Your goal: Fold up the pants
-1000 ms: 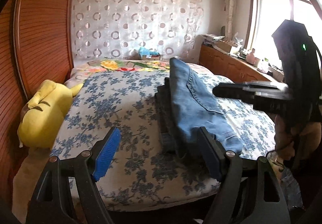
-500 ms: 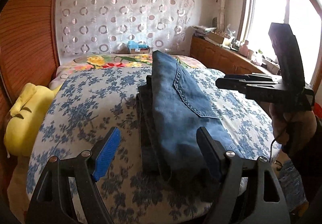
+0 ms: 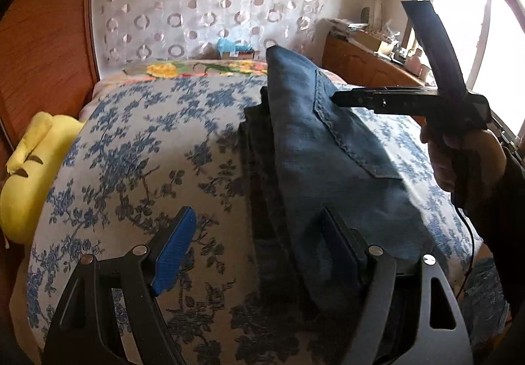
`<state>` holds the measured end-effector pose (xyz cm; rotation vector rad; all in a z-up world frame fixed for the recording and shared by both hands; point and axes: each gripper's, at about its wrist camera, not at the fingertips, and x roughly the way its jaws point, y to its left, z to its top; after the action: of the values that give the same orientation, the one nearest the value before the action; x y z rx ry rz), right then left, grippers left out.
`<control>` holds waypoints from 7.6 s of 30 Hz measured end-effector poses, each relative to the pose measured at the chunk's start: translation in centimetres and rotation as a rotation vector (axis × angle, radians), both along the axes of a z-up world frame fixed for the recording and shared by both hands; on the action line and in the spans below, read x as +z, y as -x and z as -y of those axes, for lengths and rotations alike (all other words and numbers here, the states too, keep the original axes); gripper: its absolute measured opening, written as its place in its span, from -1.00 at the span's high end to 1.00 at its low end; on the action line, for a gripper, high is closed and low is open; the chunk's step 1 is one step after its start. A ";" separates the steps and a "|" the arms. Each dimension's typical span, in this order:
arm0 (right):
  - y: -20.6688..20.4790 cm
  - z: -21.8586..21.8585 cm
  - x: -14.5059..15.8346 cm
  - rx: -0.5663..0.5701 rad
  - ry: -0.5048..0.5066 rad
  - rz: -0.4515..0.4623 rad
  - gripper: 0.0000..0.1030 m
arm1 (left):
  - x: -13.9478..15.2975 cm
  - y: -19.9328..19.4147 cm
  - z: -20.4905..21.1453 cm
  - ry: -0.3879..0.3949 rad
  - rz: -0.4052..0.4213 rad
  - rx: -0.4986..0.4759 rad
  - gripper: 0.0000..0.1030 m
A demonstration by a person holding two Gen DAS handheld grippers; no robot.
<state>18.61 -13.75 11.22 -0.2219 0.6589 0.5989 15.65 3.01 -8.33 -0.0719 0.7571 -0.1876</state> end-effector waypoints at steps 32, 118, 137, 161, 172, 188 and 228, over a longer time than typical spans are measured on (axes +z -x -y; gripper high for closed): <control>-5.3 -0.4 -4.2 0.101 -0.144 -0.254 -0.38 | -1.3 -0.1 -0.2 0.015 -0.045 -0.011 -0.53; -12.5 -16.2 -1.6 0.073 -0.125 0.045 0.43 | 7.4 -2.9 -13.6 -0.050 0.121 0.245 -0.53; 1.6 -2.1 -2.2 -0.078 -0.157 0.184 0.19 | 11.6 4.3 -3.8 -0.070 0.228 0.078 -0.53; 15.8 4.3 -2.6 -0.250 -0.204 0.309 -0.29 | 15.9 11.4 2.6 -0.077 0.330 0.004 -0.59; 19.6 3.8 -1.7 -0.303 -0.203 0.382 -0.41 | 17.8 13.1 3.0 -0.055 0.386 0.037 -0.99; 19.8 4.3 -2.4 -0.302 -0.209 0.396 -0.58 | 17.4 13.4 2.9 -0.055 0.371 0.073 -0.99; 20.1 5.0 -2.4 -0.299 -0.206 0.389 -0.59 | 17.3 13.3 2.7 -0.072 0.354 0.105 -0.99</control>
<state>-1.46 -18.76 8.83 -0.0413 0.2434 0.3186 2.33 0.33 8.96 -0.0093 0.4050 -0.0699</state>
